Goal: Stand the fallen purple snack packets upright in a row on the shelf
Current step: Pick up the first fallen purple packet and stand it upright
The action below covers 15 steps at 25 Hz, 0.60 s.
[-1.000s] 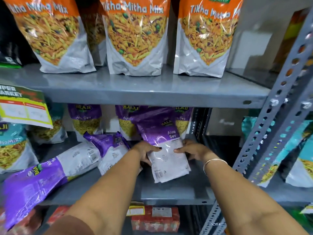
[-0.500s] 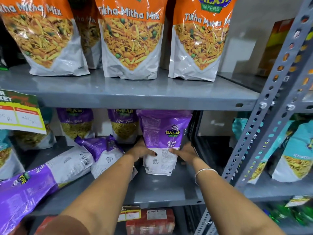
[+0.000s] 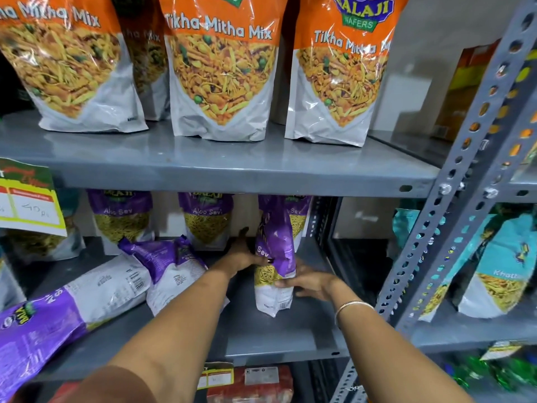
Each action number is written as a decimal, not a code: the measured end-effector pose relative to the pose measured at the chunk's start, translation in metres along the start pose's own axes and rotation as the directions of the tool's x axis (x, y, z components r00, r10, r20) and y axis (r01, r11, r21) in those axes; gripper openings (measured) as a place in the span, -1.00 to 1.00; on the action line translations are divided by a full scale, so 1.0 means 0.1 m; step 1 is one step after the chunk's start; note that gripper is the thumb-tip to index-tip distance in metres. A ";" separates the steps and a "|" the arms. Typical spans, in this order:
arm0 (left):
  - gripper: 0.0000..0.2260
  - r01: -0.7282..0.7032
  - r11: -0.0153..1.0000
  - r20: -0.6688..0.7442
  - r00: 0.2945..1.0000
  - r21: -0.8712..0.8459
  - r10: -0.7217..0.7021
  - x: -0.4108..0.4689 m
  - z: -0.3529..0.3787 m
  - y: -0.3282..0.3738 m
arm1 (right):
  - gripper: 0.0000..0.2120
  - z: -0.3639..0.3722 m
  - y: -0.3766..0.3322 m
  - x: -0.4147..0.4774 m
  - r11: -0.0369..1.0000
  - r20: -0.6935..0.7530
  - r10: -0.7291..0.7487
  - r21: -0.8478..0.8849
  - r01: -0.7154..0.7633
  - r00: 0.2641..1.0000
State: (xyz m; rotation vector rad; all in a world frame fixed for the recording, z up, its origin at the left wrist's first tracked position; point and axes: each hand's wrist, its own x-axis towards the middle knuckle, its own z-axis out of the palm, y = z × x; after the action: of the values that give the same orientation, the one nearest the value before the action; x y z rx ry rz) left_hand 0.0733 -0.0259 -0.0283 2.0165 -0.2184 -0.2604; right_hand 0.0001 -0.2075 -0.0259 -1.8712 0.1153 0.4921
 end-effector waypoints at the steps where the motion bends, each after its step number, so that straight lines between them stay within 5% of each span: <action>1: 0.15 -0.008 1.000 0.021 1.000 -0.006 0.008 0.01 0.06 0.00 | -0.28 0.06 0.01 0.04 0.999 -0.078 -0.047 0.004 0.048 0.996; 5: 0.04 -0.034 0.995 0.105 0.993 -0.099 0.045 -0.03 0.13 0.14 | -0.43 -0.05 0.05 0.10 0.979 -0.197 -0.118 0.142 0.147 0.973; 8: -0.26 0.015 0.995 0.132 0.991 -0.102 -0.002 -0.04 0.06 0.16 | -0.62 -0.32 0.07 0.12 0.969 -0.268 -0.116 0.180 0.167 0.956; 11: -0.34 0.045 0.996 0.091 0.995 -0.072 -0.038 -0.01 0.02 0.14 | -0.56 -0.44 0.07 0.22 0.973 -0.393 -0.147 0.109 0.205 0.908; 15: -0.41 0.060 0.990 0.138 0.989 -0.124 -0.042 -0.03 0.12 0.08 | -0.57 -0.44 0.07 0.15 0.971 -0.164 -0.130 0.177 0.159 0.978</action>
State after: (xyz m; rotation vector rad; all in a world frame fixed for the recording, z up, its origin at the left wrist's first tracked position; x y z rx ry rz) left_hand 0.0663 -0.0388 -0.0264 1.8808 -0.2294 -0.4341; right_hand 0.0239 -0.2479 -0.0260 -1.7132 0.1207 0.2297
